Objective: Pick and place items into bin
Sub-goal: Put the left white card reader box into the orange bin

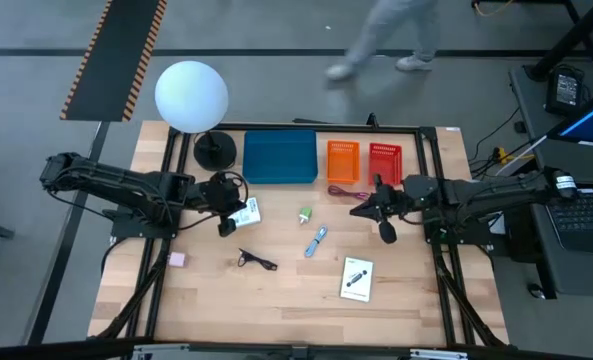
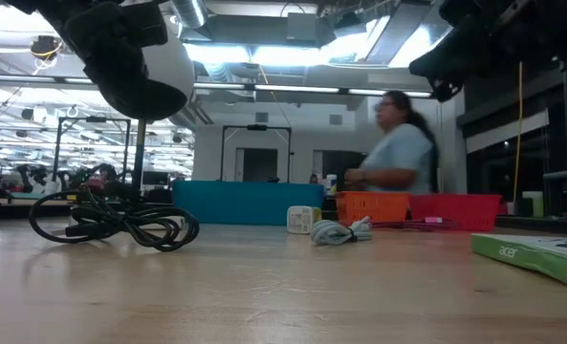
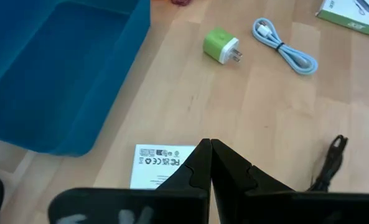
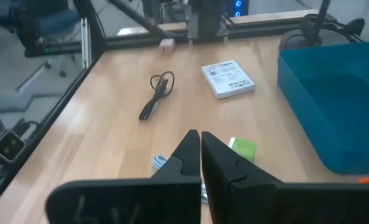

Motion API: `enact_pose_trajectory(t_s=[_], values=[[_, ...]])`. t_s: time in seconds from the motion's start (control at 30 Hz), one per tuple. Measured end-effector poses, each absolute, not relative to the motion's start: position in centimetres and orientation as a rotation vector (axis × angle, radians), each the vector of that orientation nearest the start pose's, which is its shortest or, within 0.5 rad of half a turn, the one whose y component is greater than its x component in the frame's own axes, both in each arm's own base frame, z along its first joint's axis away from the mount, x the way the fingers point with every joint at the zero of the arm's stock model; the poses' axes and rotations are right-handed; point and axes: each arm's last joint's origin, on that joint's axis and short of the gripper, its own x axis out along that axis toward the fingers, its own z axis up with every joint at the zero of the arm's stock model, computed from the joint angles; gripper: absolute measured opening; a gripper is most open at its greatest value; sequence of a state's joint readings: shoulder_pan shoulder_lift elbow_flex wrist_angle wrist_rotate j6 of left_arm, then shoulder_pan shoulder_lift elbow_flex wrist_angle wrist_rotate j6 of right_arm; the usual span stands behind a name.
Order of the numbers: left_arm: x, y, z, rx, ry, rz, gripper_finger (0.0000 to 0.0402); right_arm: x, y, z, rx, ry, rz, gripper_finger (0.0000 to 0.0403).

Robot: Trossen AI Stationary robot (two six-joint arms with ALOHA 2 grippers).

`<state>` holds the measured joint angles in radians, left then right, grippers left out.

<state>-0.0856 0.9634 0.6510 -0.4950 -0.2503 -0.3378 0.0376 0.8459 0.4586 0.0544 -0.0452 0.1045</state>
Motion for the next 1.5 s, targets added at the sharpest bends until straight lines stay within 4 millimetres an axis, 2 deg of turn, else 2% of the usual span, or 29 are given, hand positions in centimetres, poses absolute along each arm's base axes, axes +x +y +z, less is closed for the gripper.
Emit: enact_pose_trajectory(t_s=[0.17, 0.27, 0.5, 0.7, 0.9, 1.1, 1.3, 1.5], values=[[18.7, -0.9, 23.3, -0.189, 0.767, 0.273, 0.0002, 20.0, 0.9, 24.5, 0.076, 0.349, 0.070, 0.0000], [18.7, -1.1, 23.4, -0.211, 0.786, 0.225, 0.0002, 21.4, 1.1, 24.6, 0.043, 0.368, 0.081, 0.0000], [18.4, -1.1, 25.0, -0.249, 0.833, 0.237, 0.0002, 26.4, 1.7, 24.5, -0.114, 0.420, 0.128, 0.0000], [18.0, -1.1, 24.7, -0.238, 0.885, 0.248, 0.0002, 31.0, 2.0, 25.4, -0.168, 0.406, 0.137, 0.0000], [16.8, -0.7, 24.0, -0.222, 0.991, 0.383, 0.0002, 35.6, 2.1, 22.9, -0.170, 0.395, 0.133, 0.0000], [16.4, -0.7, 23.8, -0.213, 1.035, 0.398, 0.0002, 39.7, 2.3, 20.9, -0.244, 0.415, 0.150, 0.0000], [16.3, -0.6, 23.7, -0.223, 1.044, 0.417, 0.0002, 43.0, 1.8, 20.7, -0.250, 0.453, 0.143, 0.0006], [16.3, -0.6, 23.7, -0.183, 1.052, 0.394, 0.0002, 45.1, 0.7, 21.4, -0.285, 0.556, 0.141, 0.0049]])
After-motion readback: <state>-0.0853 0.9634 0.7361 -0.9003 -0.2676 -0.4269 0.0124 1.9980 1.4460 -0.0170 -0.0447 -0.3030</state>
